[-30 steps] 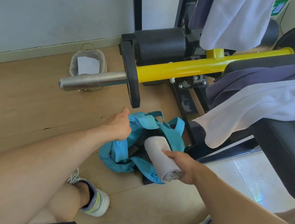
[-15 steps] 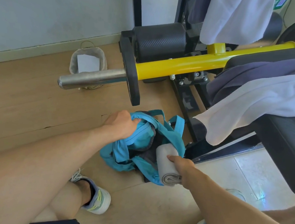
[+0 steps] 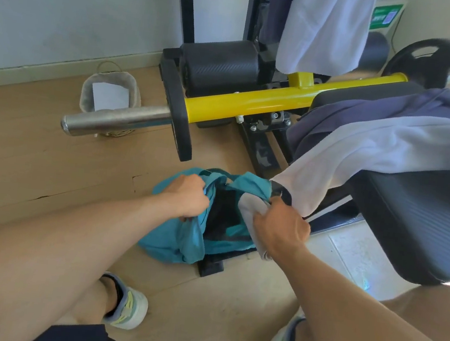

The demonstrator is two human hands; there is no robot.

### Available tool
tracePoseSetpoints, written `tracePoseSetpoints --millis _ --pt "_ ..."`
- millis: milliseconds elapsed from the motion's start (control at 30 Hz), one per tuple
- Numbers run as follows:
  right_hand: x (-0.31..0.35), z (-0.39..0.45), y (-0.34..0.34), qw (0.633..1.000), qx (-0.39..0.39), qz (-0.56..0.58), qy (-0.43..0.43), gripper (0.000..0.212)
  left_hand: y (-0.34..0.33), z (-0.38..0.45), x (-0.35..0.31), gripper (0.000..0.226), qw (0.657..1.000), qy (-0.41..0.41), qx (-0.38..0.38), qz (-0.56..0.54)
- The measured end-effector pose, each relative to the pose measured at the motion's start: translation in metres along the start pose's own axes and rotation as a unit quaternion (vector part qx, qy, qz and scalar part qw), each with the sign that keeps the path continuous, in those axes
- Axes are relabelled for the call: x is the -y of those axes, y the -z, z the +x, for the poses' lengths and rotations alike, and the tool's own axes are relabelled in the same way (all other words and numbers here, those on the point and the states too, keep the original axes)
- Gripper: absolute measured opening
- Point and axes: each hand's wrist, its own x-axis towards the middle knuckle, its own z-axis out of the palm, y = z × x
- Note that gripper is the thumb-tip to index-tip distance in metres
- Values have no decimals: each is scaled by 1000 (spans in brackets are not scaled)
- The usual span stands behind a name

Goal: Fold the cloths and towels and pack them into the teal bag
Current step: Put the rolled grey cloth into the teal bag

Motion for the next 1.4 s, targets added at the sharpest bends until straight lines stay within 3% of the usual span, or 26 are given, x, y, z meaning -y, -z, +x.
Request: tracePoseSetpoints --millis 67,200,300,467,633,867,1000,1200,1400 --pt "-10 -3 -6 999 22 -25 -17 36 -2 0 0 25 1000 -9 -12 1" --pt "-6 -9 -24 999 14 43 -16 57 -1 -3 3 32 999 -11 -31 9" --pt "18 -12 -38 995 -1 100 10 43 -1 -4 5 33 999 -8 -38 15" --pt "49 10 -67 964 160 192 -87 43 11 -5 0 10 997 -30 -59 35" --pt "55 31 -105 944 181 231 -153 49 14 -1 4 18 991 -60 -97 67" --pt "56 44 -149 953 136 257 -80 55 15 -2 14 35 987 -95 -59 113" --pt "61 52 -160 940 130 307 -65 63 12 3 22 65 986 -108 -2 125" --pt "69 72 -157 931 216 268 -122 39 15 4 13 71 986 -110 -53 112" --pt "75 50 -162 916 161 364 -52 43 19 4 4 70 985 -126 -75 93"
